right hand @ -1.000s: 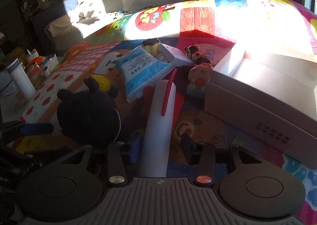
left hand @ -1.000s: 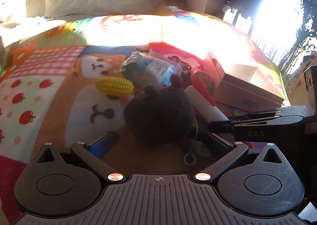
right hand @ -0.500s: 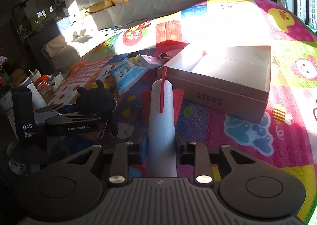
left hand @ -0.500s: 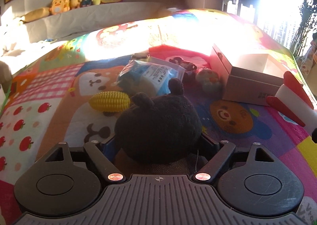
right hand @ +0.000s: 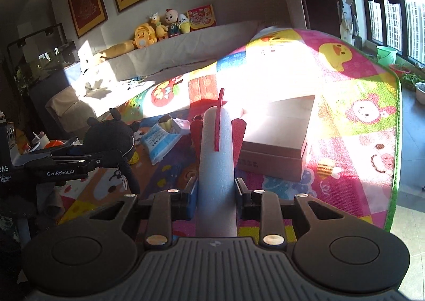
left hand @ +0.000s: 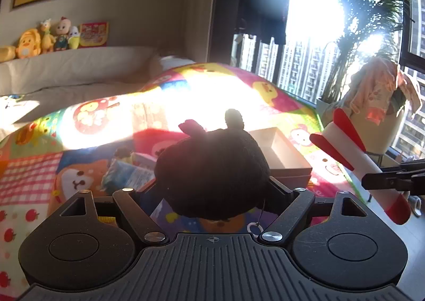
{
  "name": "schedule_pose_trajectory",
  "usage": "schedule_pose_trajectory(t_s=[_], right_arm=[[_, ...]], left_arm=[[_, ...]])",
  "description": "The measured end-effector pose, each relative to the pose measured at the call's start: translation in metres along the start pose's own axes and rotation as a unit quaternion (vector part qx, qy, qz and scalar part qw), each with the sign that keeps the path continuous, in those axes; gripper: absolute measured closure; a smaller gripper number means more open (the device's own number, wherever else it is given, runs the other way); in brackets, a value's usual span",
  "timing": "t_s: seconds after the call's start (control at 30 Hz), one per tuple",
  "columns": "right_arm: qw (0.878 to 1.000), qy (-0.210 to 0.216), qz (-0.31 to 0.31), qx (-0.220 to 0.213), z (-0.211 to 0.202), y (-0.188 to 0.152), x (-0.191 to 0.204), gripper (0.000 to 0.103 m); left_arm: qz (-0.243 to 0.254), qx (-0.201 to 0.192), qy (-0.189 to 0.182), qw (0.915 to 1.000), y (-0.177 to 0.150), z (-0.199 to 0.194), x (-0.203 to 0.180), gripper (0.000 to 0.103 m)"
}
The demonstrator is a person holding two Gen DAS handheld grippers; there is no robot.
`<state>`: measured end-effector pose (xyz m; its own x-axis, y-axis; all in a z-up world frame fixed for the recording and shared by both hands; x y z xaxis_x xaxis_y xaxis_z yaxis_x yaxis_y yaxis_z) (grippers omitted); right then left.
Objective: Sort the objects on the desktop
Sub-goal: 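Lift the foam rocket with the right gripper while the left lifts the black plush, then lower the black plush into the white box and open the left gripper, then lower the foam rocket into the white box and open the right gripper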
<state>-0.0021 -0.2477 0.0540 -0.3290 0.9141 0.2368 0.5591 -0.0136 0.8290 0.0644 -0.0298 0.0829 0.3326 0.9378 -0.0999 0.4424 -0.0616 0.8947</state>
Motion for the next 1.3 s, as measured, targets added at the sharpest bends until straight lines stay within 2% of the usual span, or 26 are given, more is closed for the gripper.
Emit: schedule_pose_trajectory(t_s=[0.17, 0.37, 0.4, 0.47, 0.53, 0.6, 0.67, 0.73, 0.8, 0.9, 1.03, 1.13, 1.23, 1.3], right_arm=[[0.999, -0.014, -0.007, -0.042, -0.021, 0.016, -0.003, 0.075], [0.999, -0.028, -0.011, -0.042, -0.023, 0.014, -0.011, 0.075], [0.999, -0.032, -0.011, -0.039, -0.022, 0.013, -0.013, 0.075], [0.999, -0.041, -0.010, -0.033, -0.018, 0.012, -0.016, 0.075], [0.998, -0.051, -0.008, -0.029, -0.016, 0.011, -0.021, 0.075], [0.998, -0.058, -0.003, -0.026, -0.013, 0.011, -0.027, 0.075], [0.998, -0.060, 0.000, -0.021, -0.010, 0.010, -0.031, 0.075], [0.998, -0.060, 0.003, -0.016, -0.007, 0.007, -0.032, 0.075], [0.998, -0.058, 0.011, -0.010, -0.003, 0.007, -0.034, 0.075], [0.999, -0.047, 0.027, -0.005, 0.009, 0.010, -0.032, 0.075], [0.998, -0.031, 0.045, 0.005, 0.033, 0.029, -0.030, 0.075], [0.998, -0.031, 0.059, 0.013, 0.058, 0.052, -0.036, 0.075], [0.996, -0.077, 0.049, 0.008, 0.083, 0.075, -0.050, 0.075], [0.994, -0.103, 0.041, 0.020, 0.103, 0.083, -0.060, 0.075]], left_arm=[[0.006, -0.009, -0.043, 0.9990, 0.047, 0.019, -0.016, 0.017], [-0.022, -0.017, -0.101, 0.9945, 0.105, 0.076, -0.036, 0.017], [-0.023, -0.021, -0.109, 0.9936, 0.114, 0.090, -0.040, 0.015], [-0.033, -0.024, -0.111, 0.9930, 0.124, 0.116, -0.043, 0.005], [-0.046, -0.015, -0.114, 0.9923, 0.123, 0.132, -0.042, 0.004], [-0.059, -0.004, -0.117, 0.9913, 0.111, 0.135, -0.036, 0.003], [-0.054, 0.004, -0.105, 0.9930, 0.088, 0.125, -0.026, 0.002], [-0.033, 0.014, -0.075, 0.9965, 0.062, 0.112, -0.014, 0.001], [0.004, 0.022, -0.023, 0.9995, 0.027, 0.096, 0.001, 0.001], [0.037, 0.041, 0.028, 0.9981, -0.021, 0.073, 0.018, 0.000], [-0.015, 0.077, 0.028, 0.9965, -0.072, 0.053, 0.040, 0.000], [-0.060, 0.089, 0.026, 0.9939, -0.090, 0.044, 0.056, 0.000], [-0.079, 0.088, 0.030, 0.9925, -0.095, 0.037, 0.067, 0.000], [-0.081, 0.089, 0.031, 0.9922, -0.096, 0.036, 0.069, 0.000]])
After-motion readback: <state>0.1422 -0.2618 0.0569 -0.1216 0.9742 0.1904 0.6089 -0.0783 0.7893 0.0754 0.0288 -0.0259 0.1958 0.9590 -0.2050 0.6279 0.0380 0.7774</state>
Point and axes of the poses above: each gripper's, at about its wrist camera, not at the fingertips, and z roughly the way its jaws point, x to its left, y to its top, the point moved 10 cm from there along z, roughly the way its jaws point, and after that the axes turned 1 degree about z, right-handed, at the moved point
